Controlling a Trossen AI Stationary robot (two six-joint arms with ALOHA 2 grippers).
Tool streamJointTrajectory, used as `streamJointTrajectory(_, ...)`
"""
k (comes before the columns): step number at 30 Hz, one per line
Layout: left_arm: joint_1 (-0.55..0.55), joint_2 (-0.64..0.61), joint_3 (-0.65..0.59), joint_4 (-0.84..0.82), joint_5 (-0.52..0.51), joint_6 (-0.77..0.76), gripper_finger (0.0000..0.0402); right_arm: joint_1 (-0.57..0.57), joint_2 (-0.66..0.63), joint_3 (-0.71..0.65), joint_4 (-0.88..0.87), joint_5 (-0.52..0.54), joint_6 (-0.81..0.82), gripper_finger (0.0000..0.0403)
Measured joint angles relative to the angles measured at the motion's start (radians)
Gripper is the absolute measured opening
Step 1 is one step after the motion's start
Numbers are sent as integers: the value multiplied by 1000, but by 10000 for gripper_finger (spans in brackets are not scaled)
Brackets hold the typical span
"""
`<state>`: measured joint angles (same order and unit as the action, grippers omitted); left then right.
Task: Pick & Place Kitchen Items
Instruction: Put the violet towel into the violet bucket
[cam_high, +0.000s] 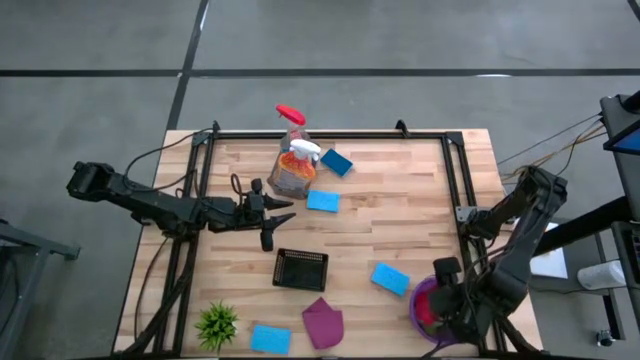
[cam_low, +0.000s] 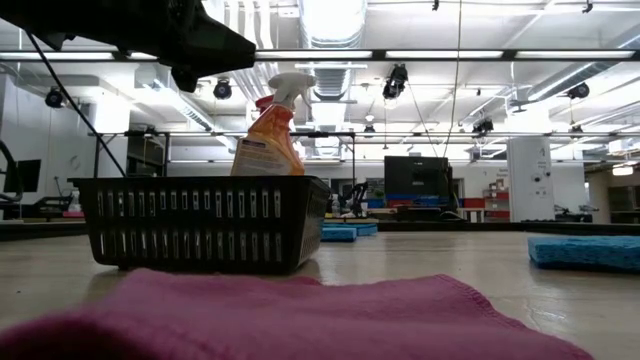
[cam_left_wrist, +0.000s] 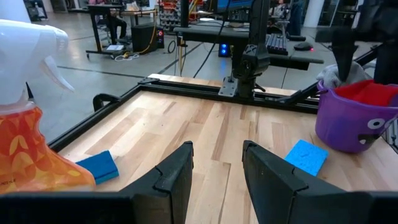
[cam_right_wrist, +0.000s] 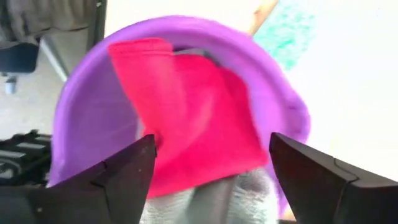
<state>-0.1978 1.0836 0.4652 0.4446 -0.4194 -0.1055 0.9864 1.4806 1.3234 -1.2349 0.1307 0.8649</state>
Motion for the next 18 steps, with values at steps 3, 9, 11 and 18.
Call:
streamJointTrajectory(3,0,0,0,0,0,-4,145,3,-12,10,-1,49,-1,316)
streamJointTrajectory(9,-33,2,4,-3,57,-26,145,27,-30,15,72,222,-77,317)
streamJointTrajectory(11,-74,14,22,-3,71,-26,145,36,-30,15,103,261,-106,317)
streamJointTrajectory(18,-260,113,197,-217,-11,-52,145,59,-30,15,162,372,-175,317)
